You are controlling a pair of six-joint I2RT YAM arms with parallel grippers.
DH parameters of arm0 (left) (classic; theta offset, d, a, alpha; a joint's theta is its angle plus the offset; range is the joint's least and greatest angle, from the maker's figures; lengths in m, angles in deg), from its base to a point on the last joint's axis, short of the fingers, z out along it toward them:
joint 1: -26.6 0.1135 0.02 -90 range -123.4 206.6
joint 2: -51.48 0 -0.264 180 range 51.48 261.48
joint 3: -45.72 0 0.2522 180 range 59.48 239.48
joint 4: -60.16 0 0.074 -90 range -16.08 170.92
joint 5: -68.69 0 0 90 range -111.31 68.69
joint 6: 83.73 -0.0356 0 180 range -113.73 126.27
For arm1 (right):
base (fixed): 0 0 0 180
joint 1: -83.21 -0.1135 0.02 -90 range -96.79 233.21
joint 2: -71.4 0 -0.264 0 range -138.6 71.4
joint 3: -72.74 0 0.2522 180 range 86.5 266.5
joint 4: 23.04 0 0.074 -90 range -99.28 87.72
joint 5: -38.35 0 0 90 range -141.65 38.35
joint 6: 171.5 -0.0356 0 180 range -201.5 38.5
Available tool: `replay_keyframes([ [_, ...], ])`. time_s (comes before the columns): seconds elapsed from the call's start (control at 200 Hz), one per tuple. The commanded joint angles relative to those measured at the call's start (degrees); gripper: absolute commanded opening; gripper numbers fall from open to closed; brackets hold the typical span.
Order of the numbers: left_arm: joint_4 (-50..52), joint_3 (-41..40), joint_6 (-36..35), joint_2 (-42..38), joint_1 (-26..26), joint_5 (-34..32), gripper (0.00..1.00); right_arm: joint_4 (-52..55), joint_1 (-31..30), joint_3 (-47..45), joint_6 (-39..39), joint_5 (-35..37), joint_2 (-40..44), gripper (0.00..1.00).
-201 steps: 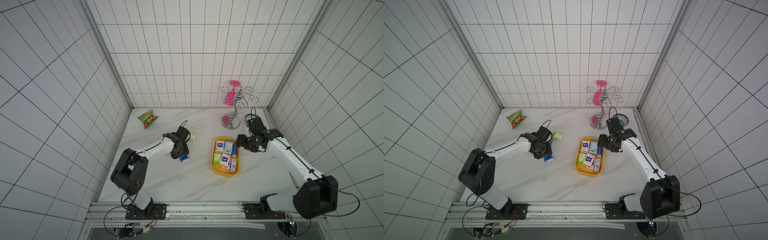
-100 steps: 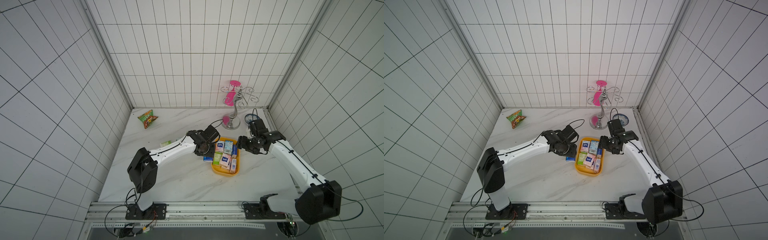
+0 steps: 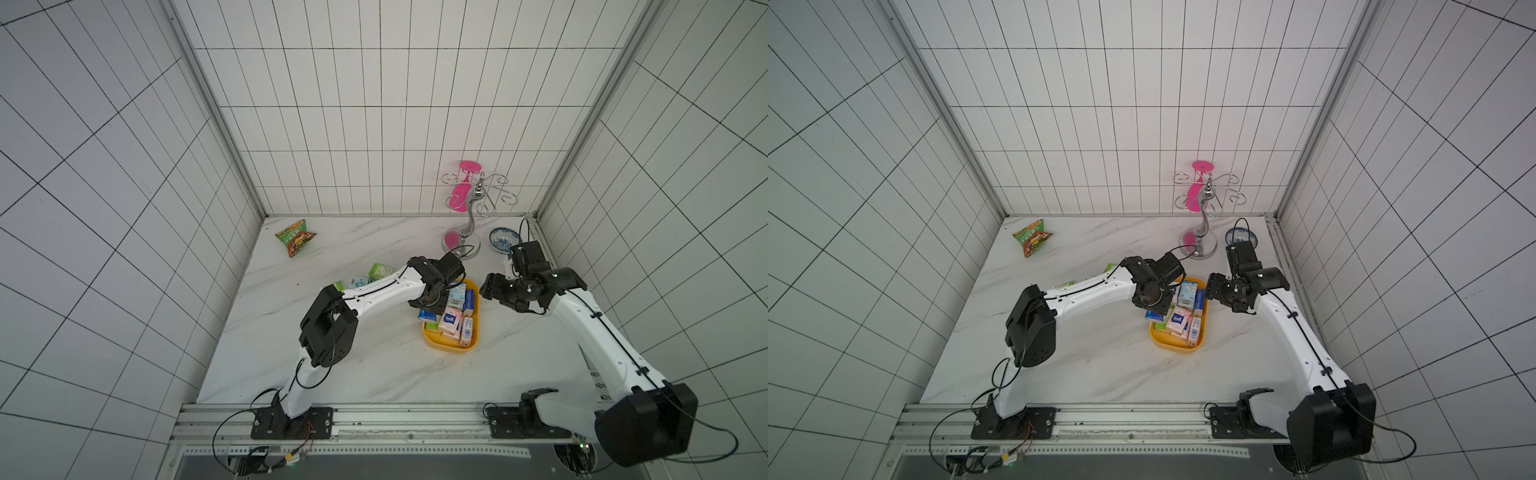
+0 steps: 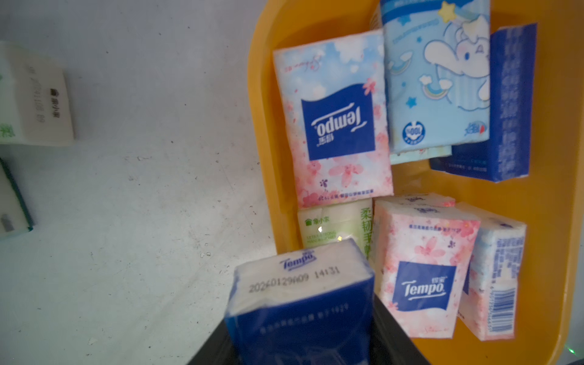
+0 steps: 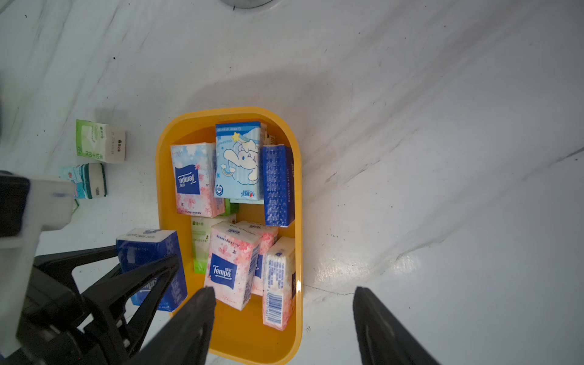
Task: Put the pocket tissues into the storage box
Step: Place the pocket tissues in the storage box.
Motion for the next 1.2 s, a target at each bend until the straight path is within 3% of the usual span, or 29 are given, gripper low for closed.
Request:
replay_keyframes([
  [0.0,1.93,4.05,-0.92,2.45,-0.83,-1.95,0.54,1.42,0.66,-1.37,0.51,-0.28,0.69,0.73],
  [0.425,4.58,7.31,-2.66,7.7,-2.74,-4.38,0.56,1.94,1.8,-0.95,1.25,-0.47,1.18,0.73],
  [0.83,1.78,8.49,-0.6,6.83,-3.13,3.23,0.57,1.76,1.99,-0.96,0.87,-1.43,0.41,0.73],
  [0.914,1.95,8.96,-0.09,7.17,-3.05,4.28,0.63,1.78,1.98,-0.97,0.77,-1.44,0.56,0.73],
  [1.014,2.21,9.14,0.75,6.94,-2.72,5.25,0.97,1.78,1.99,-1.21,0.77,-1.18,0.97,0.73],
  [1.194,1.87,8.66,2.4,4.12,-0.49,6.53,0.97,1.81,2.03,-1.33,0.55,-0.99,1.35,0.73],
])
